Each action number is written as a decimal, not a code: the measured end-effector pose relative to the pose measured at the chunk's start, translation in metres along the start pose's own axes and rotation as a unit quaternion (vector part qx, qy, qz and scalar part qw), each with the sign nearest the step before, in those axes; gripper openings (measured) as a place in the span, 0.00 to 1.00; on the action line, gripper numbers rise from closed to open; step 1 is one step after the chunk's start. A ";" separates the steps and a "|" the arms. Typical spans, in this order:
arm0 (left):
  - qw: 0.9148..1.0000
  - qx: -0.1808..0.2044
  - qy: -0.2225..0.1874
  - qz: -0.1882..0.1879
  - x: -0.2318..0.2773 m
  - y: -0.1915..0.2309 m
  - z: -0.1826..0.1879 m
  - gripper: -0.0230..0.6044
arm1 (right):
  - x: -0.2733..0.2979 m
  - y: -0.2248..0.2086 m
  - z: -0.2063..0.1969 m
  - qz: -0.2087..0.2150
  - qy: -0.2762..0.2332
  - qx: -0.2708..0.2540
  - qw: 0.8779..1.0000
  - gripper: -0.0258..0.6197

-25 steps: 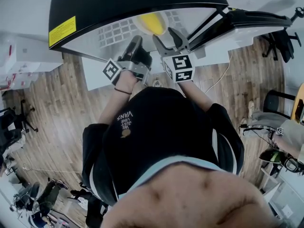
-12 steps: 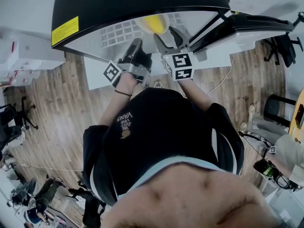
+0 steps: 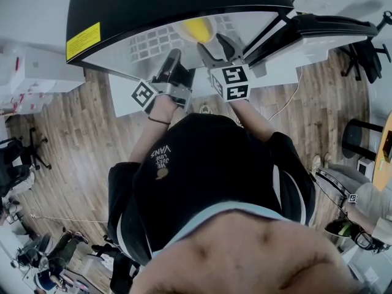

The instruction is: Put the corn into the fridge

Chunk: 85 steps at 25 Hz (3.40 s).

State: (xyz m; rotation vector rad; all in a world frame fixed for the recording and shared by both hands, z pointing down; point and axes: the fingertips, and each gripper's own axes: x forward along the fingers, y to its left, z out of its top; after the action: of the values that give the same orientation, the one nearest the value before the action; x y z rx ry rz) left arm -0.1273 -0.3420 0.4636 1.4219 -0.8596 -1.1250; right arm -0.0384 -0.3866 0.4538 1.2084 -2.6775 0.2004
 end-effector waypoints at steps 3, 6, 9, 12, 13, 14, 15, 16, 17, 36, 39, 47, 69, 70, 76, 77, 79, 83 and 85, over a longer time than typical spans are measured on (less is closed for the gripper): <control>1.000 0.018 0.002 -0.003 -0.001 -0.003 0.002 0.10 | -0.003 0.000 0.001 -0.002 -0.004 0.002 1.000 0.43; 0.999 0.032 0.004 -0.010 -0.004 -0.008 0.005 0.09 | -0.007 0.001 0.003 -0.006 -0.009 0.008 1.000 0.43; 0.998 0.066 0.015 -0.015 -0.005 -0.014 0.005 0.08 | -0.013 0.002 0.003 -0.009 -0.009 0.012 1.000 0.43; 0.993 0.106 0.040 -0.016 -0.004 -0.018 -0.001 0.08 | -0.019 0.003 0.002 -0.011 -0.012 0.015 1.000 0.42; 0.991 0.119 0.050 -0.016 -0.004 -0.020 -0.005 0.08 | -0.021 0.003 0.002 -0.013 -0.013 0.015 1.000 0.40; 0.990 0.131 0.059 -0.016 -0.004 -0.021 -0.008 0.08 | -0.024 0.003 0.002 -0.015 -0.015 0.015 1.000 0.39; 0.988 0.140 0.065 -0.015 -0.004 -0.023 -0.010 0.08 | -0.026 0.004 0.002 -0.017 -0.017 0.014 1.000 0.37; 0.986 0.147 0.071 -0.014 -0.005 -0.024 -0.012 0.08 | -0.028 0.005 0.003 -0.018 -0.018 0.014 1.000 0.36; 0.985 0.154 0.075 -0.015 -0.006 -0.026 -0.013 0.08 | -0.029 0.006 0.003 -0.019 -0.019 0.015 1.000 0.34; 0.923 0.363 0.130 -0.002 -0.036 -0.041 -0.016 0.08 | -0.070 0.025 0.000 -0.042 -0.026 0.014 0.999 0.06; 0.910 0.390 0.143 -0.003 -0.042 -0.042 -0.021 0.08 | -0.076 0.029 -0.002 -0.046 -0.024 0.016 0.999 0.06; 0.886 0.433 0.168 0.011 -0.056 -0.039 -0.030 0.08 | -0.091 0.038 -0.010 -0.062 -0.019 0.022 0.998 0.06; 0.860 0.466 0.209 -0.002 -0.115 -0.044 -0.050 0.08 | -0.141 0.085 -0.025 -0.095 -0.025 0.035 0.995 0.06; 0.858 0.469 0.211 -0.001 -0.118 -0.044 -0.051 0.08 | -0.144 0.087 -0.027 -0.096 -0.025 0.035 0.994 0.06; 0.849 0.481 0.220 -0.003 -0.133 -0.045 -0.055 0.08 | -0.155 0.099 -0.032 -0.104 -0.027 0.039 0.993 0.06; 0.849 0.481 0.221 -0.004 -0.136 -0.045 -0.055 0.08 | -0.156 0.101 -0.032 -0.105 -0.027 0.039 0.993 0.06; 0.848 0.482 0.221 -0.003 -0.139 -0.044 -0.056 0.08 | -0.159 0.105 -0.033 -0.106 -0.028 0.039 0.993 0.06; 0.846 0.486 0.220 0.000 -0.146 -0.042 -0.056 0.08 | -0.164 0.109 -0.037 -0.110 -0.028 0.040 0.993 0.06; 0.845 0.487 0.220 0.002 -0.149 -0.041 -0.056 0.08 | -0.166 0.111 -0.038 -0.111 -0.027 0.040 0.993 0.06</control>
State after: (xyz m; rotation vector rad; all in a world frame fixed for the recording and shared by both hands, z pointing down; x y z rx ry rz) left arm -0.1205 -0.1788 0.4476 2.3762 -1.1421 -0.2496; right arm -0.0102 -0.1854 0.4470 1.5444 -2.5747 0.2454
